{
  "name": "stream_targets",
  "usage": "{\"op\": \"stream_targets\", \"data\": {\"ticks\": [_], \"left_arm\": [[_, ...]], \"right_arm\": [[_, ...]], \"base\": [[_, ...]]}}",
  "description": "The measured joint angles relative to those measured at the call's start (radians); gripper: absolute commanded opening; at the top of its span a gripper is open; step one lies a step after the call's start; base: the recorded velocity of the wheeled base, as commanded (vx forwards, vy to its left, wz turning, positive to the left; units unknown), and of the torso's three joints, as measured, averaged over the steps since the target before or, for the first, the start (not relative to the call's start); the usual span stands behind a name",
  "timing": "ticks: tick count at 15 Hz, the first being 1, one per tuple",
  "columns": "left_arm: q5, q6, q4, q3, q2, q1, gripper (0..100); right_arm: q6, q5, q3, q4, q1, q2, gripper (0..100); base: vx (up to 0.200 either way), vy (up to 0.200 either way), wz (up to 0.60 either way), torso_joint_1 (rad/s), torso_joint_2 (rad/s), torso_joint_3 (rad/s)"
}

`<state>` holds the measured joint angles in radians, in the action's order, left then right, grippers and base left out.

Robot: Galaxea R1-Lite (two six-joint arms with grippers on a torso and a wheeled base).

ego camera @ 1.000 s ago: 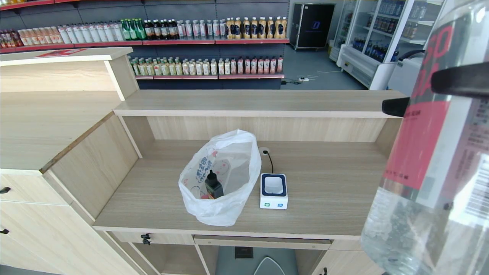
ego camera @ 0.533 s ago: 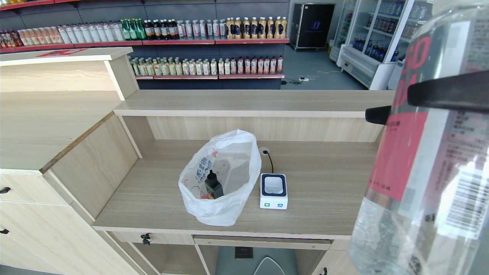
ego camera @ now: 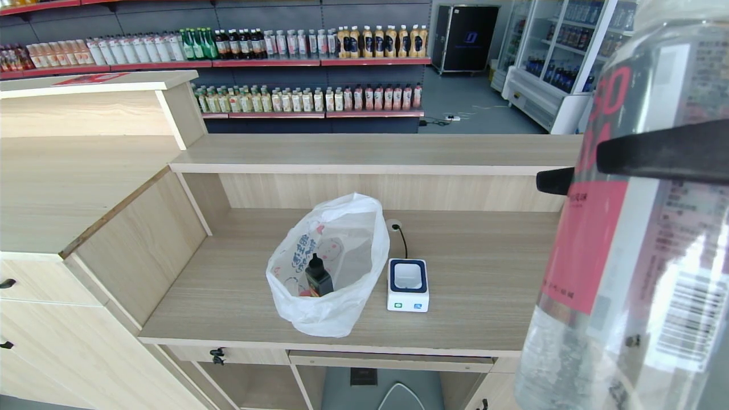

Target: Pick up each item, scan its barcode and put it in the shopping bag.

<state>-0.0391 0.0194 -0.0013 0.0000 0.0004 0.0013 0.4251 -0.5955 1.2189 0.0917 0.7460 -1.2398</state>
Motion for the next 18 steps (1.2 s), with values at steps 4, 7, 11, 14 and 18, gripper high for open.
{"op": "stream_targets", "data": {"ticks": [4,7,11,14,18], "left_arm": [[0.0,0.0,0.001,0.0,0.0,0.0,100],[0.0,0.0,0.0,0.0,0.0,0.0,100],[0.0,0.0,0.0,0.0,0.0,0.0,100],[0.0,0.0,0.0,0.0,0.0,0.0,100],[0.0,0.0,0.0,0.0,0.0,0.0,100]], "right_arm": [[-0.201,0.008,-0.012,-0.003,-0.079,0.0,0],[-0.288,0.007,-0.064,-0.027,-0.202,0.023,0],[-0.348,0.003,-0.221,-0.284,-0.636,0.036,0],[-0.402,0.003,-0.296,-0.582,-0.838,-0.092,0],[-0.659,0.006,-0.409,-0.942,-0.941,-0.277,0]], "base": [[0.0,0.0,0.0,0.0,0.0,0.0],[0.0,0.0,0.0,0.0,0.0,0.0],[0.0,0.0,0.0,0.0,0.0,0.0],[0.0,0.0,0.0,0.0,0.0,0.0],[0.0,0.0,0.0,0.0,0.0,0.0]]}}
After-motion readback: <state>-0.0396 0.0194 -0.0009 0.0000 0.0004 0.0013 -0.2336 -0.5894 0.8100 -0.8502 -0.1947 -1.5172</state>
